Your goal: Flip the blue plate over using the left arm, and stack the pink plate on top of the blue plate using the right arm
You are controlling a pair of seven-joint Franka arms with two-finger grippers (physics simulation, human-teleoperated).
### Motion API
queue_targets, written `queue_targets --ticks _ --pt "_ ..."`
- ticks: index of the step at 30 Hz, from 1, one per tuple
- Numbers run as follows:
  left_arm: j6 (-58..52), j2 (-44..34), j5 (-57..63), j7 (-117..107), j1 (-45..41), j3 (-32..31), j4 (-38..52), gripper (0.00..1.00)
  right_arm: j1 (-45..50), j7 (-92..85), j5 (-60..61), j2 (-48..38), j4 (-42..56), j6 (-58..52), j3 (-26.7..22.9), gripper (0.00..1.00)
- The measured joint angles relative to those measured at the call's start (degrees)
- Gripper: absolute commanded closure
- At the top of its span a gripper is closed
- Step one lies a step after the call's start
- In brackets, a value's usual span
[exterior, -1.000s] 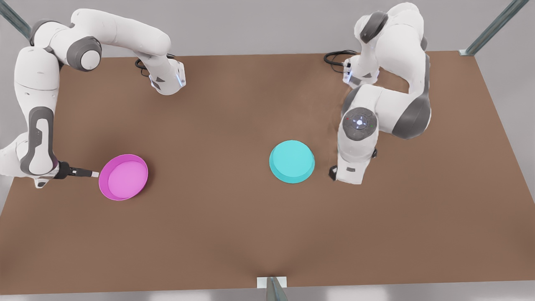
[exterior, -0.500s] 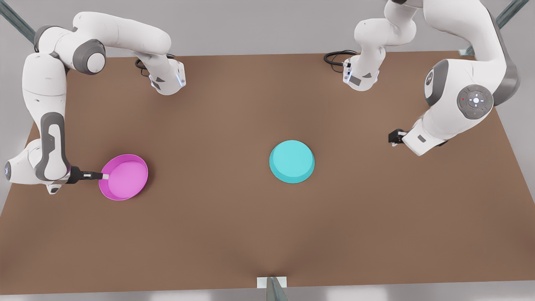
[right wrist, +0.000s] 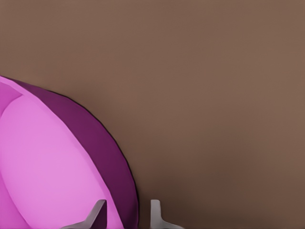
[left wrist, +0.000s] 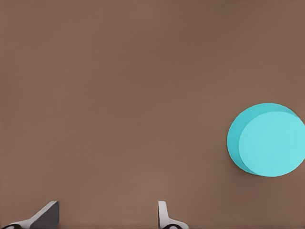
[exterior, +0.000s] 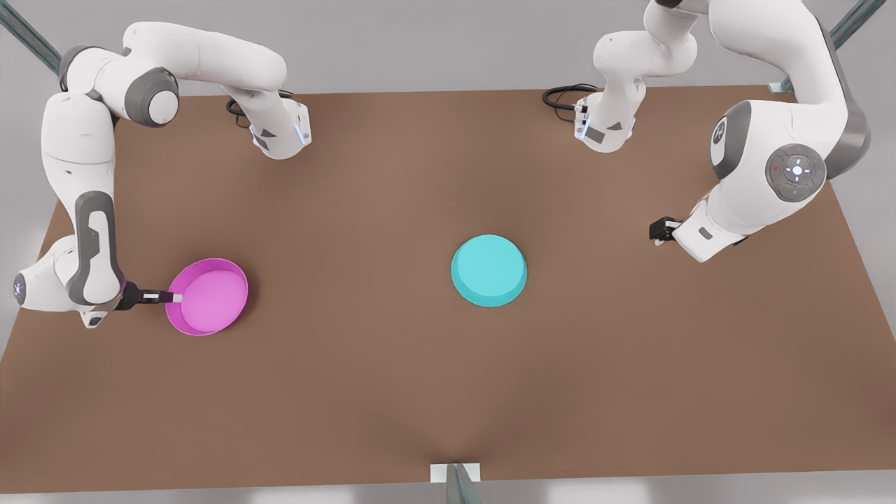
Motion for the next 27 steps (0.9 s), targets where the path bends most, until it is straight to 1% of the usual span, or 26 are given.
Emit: queue_targets --ticks 3,6,10,11,12,14,15,16,24,27 --pt "-0.1 0.1 0.0 -0.1 0.1 0.0 0.0 0.00 0.0 0.0 -0.1 0.0 0.1 0.1 0.0 0.54" --pt "-0.1 0.2 -0.1 -0.3 0.0 0.0 0.0 0.00 0.0 0.0 0.0 0.3 0.1 0.1 0.0 0.62" --pt "-0.1 0.2 -0.3 -0.4 0.1 0.0 0.0 0.00 0.0 0.0 0.1 0.5 0.1 0.2 0.0 0.63" --pt "-0.1 0.2 -0.4 -0.5 0.1 0.0 0.0 0.00 0.0 0.0 0.1 0.5 0.1 0.1 0.0 0.71" --pt "-0.1 0.2 -0.4 -0.4 0.0 0.0 0.0 0.00 0.0 0.0 0.1 0.5 0.1 0.1 0.0 0.75" --pt "-0.1 0.2 -0.4 -0.5 0.1 0.0 0.0 0.00 0.0 0.0 0.1 0.7 0.1 0.2 0.0 0.75" --pt "-0.1 0.2 -0.4 -0.5 0.1 0.0 0.0 0.00 0.0 -0.1 0.1 0.7 0.1 0.1 0.0 0.78" --pt "-0.1 0.2 -0.4 -0.5 0.1 0.0 0.0 0.00 0.0 -0.7 0.2 0.7 0.1 0.1 0.0 0.79" --pt "-0.2 0.2 -0.4 -0.6 0.1 0.0 0.0 0.00 0.1 -1.6 0.5 0.2 0.4 -0.1 0.0 0.79" --pt "-0.1 0.2 -0.4 -0.5 0.1 0.0 0.0 0.00 0.1 -1.4 0.8 -0.7 0.4 -0.7 1.1 0.79"
